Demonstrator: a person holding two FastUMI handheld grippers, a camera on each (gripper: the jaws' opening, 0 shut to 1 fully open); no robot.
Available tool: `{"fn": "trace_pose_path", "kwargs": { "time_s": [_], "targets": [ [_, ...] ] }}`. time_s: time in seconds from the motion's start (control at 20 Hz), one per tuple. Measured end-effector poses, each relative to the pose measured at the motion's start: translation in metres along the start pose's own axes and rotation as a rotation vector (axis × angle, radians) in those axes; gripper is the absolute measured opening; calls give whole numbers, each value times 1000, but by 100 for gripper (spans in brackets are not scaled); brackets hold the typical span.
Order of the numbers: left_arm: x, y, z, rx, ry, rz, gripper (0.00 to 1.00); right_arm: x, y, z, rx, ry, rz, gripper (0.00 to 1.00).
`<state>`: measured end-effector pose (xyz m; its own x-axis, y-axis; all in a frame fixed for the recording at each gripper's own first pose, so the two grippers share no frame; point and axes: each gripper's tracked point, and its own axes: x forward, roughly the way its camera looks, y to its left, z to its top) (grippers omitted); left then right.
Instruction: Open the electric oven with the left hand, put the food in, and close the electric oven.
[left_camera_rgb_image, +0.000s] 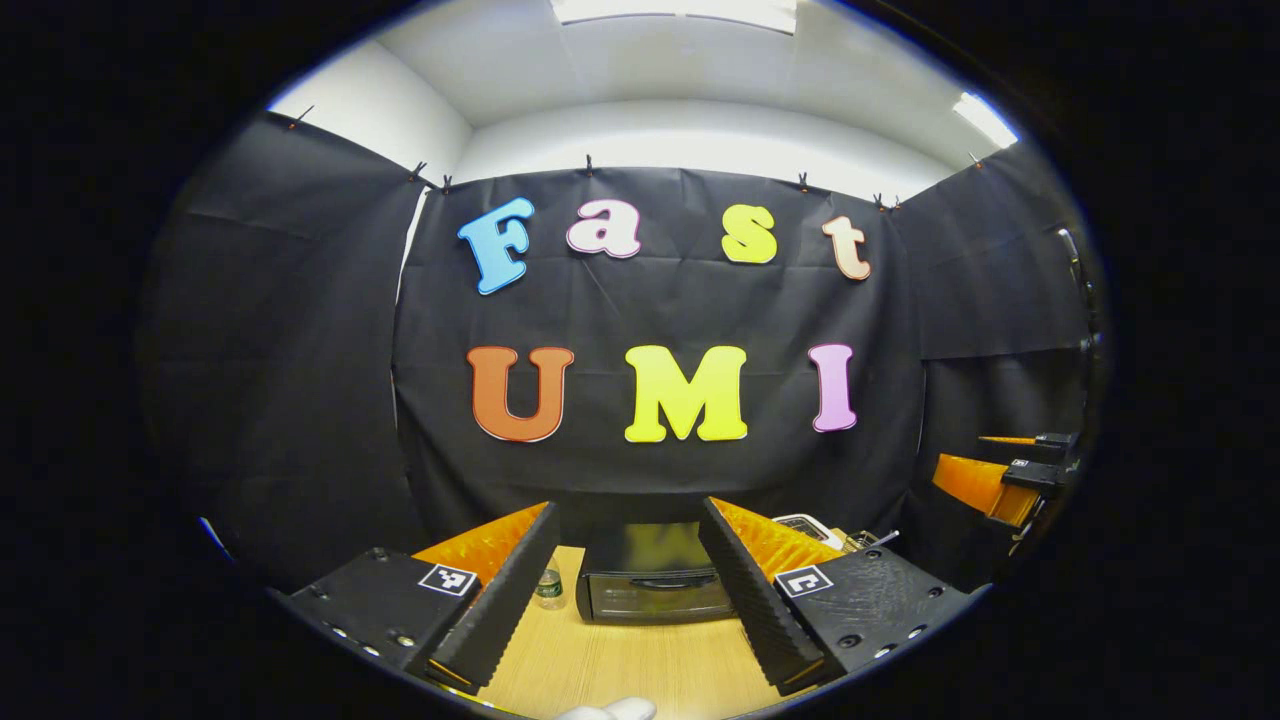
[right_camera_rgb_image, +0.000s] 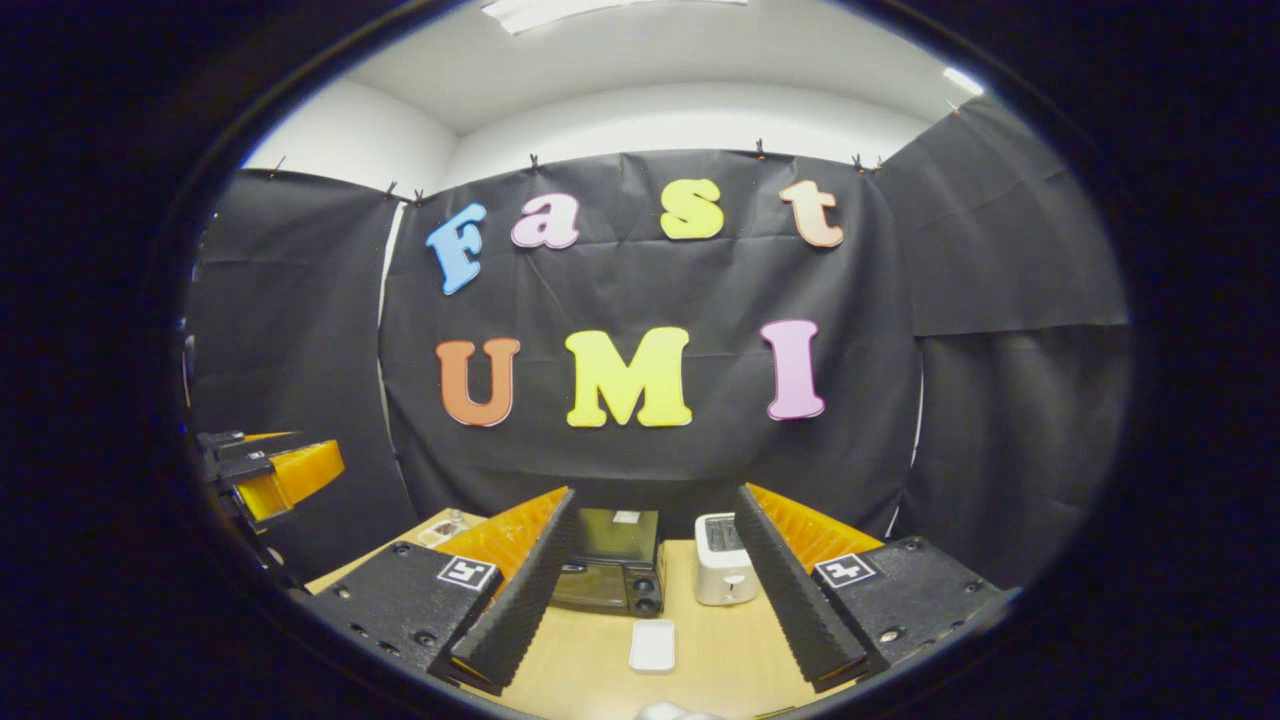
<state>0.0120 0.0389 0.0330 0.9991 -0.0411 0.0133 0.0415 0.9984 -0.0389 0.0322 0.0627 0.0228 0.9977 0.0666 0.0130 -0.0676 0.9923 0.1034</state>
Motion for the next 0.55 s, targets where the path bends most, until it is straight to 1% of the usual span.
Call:
{"fn": "trace_pose_path", "kwargs": {
  "time_s": [0.05, 0.1, 0.2, 0.25, 0.3, 0.45, 0.5, 0.55],
  "targets": [
    [-1, 1, 1, 1, -2, 0, 93, -3, -3, 1, 1, 0, -4, 90],
    [-2, -1, 1, 0, 0, -3, 93, -6, -5, 3, 2, -4, -11, 100],
    [-4, -3, 2, -2, -2, -14, 93, -11, -9, 5, 3, -6, -21, 100],
    [-5, -5, 3, -2, -5, -19, 93, -12, -12, 7, 3, -9, -30, 90],
    [-6, -6, 5, 0, -6, -24, 93, -14, -13, 9, 4, -11, -33, 100],
    [-9, -10, 6, 9, -13, -37, 93, -20, -14, 12, 5, -17, -42, 100],
    [-9, -10, 8, 10, -15, -42, 93, -21, -13, 13, 4, -18, -39, 90],
    [-11, -13, 10, 6, -16, -52, 93, -22, -13, 12, 3, -14, -42, 100]
  ]
}}
